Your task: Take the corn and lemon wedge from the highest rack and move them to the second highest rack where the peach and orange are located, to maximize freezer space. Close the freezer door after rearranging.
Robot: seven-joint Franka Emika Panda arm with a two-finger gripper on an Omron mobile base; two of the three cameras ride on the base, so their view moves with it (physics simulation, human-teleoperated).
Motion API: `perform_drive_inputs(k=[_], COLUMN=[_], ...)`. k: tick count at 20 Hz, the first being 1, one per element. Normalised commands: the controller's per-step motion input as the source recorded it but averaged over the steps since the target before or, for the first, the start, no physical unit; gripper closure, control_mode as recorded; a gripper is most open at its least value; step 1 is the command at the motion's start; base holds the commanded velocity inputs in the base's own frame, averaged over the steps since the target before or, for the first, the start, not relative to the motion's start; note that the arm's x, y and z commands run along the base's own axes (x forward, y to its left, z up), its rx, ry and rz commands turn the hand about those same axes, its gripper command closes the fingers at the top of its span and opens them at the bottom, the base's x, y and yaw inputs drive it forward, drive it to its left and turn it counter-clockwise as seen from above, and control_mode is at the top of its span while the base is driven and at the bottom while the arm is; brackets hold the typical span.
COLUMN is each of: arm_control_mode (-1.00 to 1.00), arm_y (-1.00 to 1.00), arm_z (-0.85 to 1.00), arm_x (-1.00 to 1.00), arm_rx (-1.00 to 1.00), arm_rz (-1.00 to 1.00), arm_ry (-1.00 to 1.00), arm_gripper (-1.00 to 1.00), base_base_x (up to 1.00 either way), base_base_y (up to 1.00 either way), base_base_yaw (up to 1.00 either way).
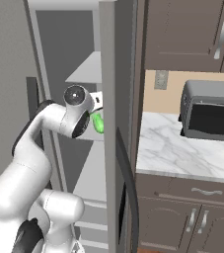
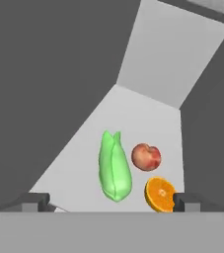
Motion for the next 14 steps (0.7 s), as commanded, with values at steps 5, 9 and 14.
perform_drive_inputs(k=[5, 9, 14], arm_control_mode=[-1.00, -1.00, -1.00], arm_y=[-0.03, 0.00, 0.00], arm_z=[0.35, 0.52, 0.39], arm_x=[-0.55, -0.33, -0.17], arm_rx=[-0.06, -0.03, 0.00], arm_rz=[-0.11, -0.11, -0.08], arm_ry=[0.05, -0.01, -0.08], arm_gripper=[-1.00, -1.00, -1.00], base_base_x=[0.00, 0.00, 0.00], base_base_y=[0.00, 0.00, 0.00], base_base_yaw=[0.00, 0.00, 0.00])
